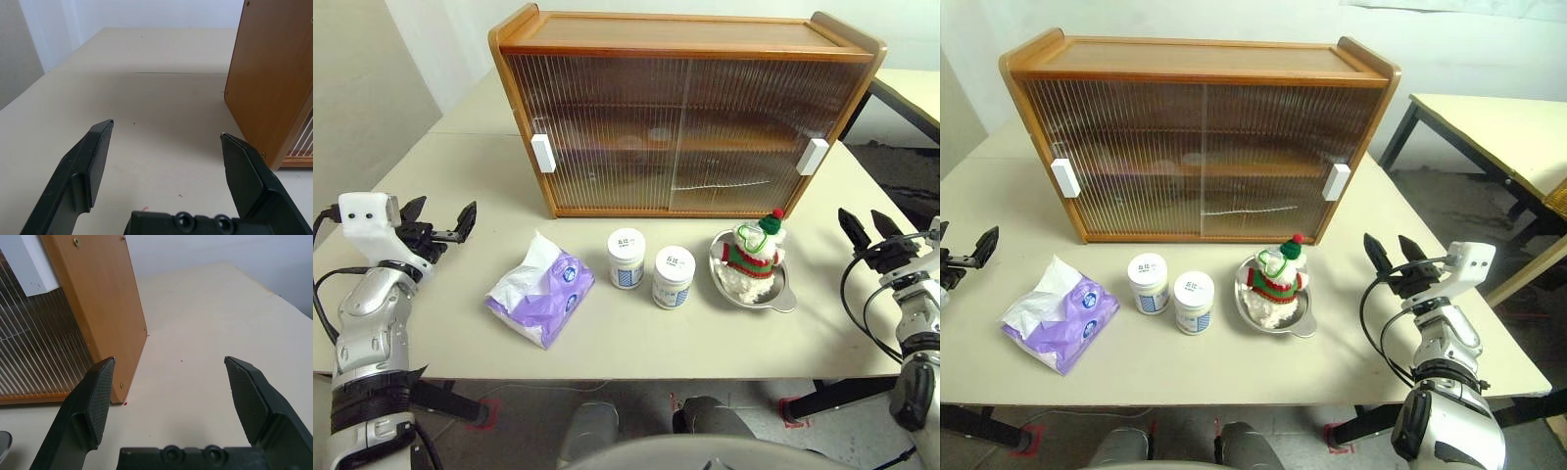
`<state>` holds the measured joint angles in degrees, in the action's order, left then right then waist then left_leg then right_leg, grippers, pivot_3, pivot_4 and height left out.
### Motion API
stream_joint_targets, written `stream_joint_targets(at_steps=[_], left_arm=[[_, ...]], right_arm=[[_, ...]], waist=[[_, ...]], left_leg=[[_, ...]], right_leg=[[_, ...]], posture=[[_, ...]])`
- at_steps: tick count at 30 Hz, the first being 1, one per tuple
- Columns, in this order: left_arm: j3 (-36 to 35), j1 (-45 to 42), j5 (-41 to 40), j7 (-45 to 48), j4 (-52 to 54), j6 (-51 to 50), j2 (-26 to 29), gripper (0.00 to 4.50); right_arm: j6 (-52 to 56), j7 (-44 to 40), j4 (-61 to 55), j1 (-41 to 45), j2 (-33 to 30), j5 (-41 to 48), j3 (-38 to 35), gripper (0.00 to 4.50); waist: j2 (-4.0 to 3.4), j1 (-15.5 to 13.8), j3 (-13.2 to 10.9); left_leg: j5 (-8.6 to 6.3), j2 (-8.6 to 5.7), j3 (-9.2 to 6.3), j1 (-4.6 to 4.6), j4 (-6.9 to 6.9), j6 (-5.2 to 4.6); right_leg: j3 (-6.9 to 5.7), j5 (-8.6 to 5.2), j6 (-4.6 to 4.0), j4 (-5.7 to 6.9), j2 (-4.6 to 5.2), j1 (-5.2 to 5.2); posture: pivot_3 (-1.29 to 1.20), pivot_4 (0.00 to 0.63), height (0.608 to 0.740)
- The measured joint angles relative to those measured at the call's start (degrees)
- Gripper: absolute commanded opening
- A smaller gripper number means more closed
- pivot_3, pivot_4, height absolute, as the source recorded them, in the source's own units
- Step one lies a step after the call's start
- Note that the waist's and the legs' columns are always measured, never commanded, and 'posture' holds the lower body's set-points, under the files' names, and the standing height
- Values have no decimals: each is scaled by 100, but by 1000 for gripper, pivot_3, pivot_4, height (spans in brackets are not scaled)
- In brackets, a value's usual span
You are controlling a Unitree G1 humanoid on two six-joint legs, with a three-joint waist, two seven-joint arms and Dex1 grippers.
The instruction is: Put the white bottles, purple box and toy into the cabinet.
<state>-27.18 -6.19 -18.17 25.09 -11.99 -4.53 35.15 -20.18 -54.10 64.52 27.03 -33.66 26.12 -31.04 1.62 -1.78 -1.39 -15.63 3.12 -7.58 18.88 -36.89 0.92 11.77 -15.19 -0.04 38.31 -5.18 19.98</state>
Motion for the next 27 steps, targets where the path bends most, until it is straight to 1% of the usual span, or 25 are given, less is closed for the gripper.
stream_joint_targets(at_steps=[1,6,11,14,19,22,23,24,26,27], left_arm=[[0,0,1,0,0,0,0,4500],[-258,575,-99,102,199,2,19,4500],[-321,590,-214,296,201,44,108,4500],[-322,585,-228,379,201,62,126,4500],[-322,588,-392,711,219,134,128,4500],[-324,652,-509,967,374,183,145,4500],[-335,679,-555,1034,436,182,161,4119],[-352,696,-636,1099,510,181,174,3878],[-362,723,-728,1202,649,181,193,3214],[-361,747,-752,1268,723,182,193,2812]], right_arm=[[0,0,0,0,0,0,0,4466],[3,-29,23,111,64,-19,27,4466],[3,-116,-11,87,119,-27,74,4466],[7,-236,-121,11,120,-14,74,4466],[141,-696,-320,-163,96,113,60,4466],[425,-1076,-624,-295,86,323,34,4466],[611,-1184,-797,-363,96,400,33,4500],[837,-1273,-976,-425,113,513,28,4500],[1217,-1397,-1260,-516,134,658,28,4500],[1368,-1468,-1401,-589,134,705,29,4500]], waist=[[0,0,0],[-2,41,-1],[-5,-27,1],[-4,-18,2],[-2,67,9],[1,125,11],[1,145,11],[1,164,11],[-1,200,13],[-2,209,14]], left_leg=[[0,0,0,0,0,0],[0,2,2,-1,4,0],[4,0,-2,-2,2,7],[4,0,-1,-1,1,7],[4,0,2,4,2,7],[4,-1,3,5,2,6],[4,-2,4,5,2,7],[4,-2,5,4,2,7],[5,-5,5,2,-2,7],[5,-6,5,1,-4,7]], right_leg=[[0,0,0,0,0,0],[0,-2,-1,0,-1,3],[-2,0,-3,1,5,0],[-1,1,-5,1,6,0],[-2,1,-5,0,5,7],[-2,-1,-4,-1,2,6],[-3,-1,-4,-1,1,6],[-3,-1,-4,0,1,5],[-2,-1,-4,0,0,2],[-2,-1,-3,0,0,0]], posture=[[118,14,740],[116,15,740],[72,13,740],[41,6,740],[29,0,740],[23,2,740],[16,1,740],[9,0,740],[8,0,740],[13,3,740]])
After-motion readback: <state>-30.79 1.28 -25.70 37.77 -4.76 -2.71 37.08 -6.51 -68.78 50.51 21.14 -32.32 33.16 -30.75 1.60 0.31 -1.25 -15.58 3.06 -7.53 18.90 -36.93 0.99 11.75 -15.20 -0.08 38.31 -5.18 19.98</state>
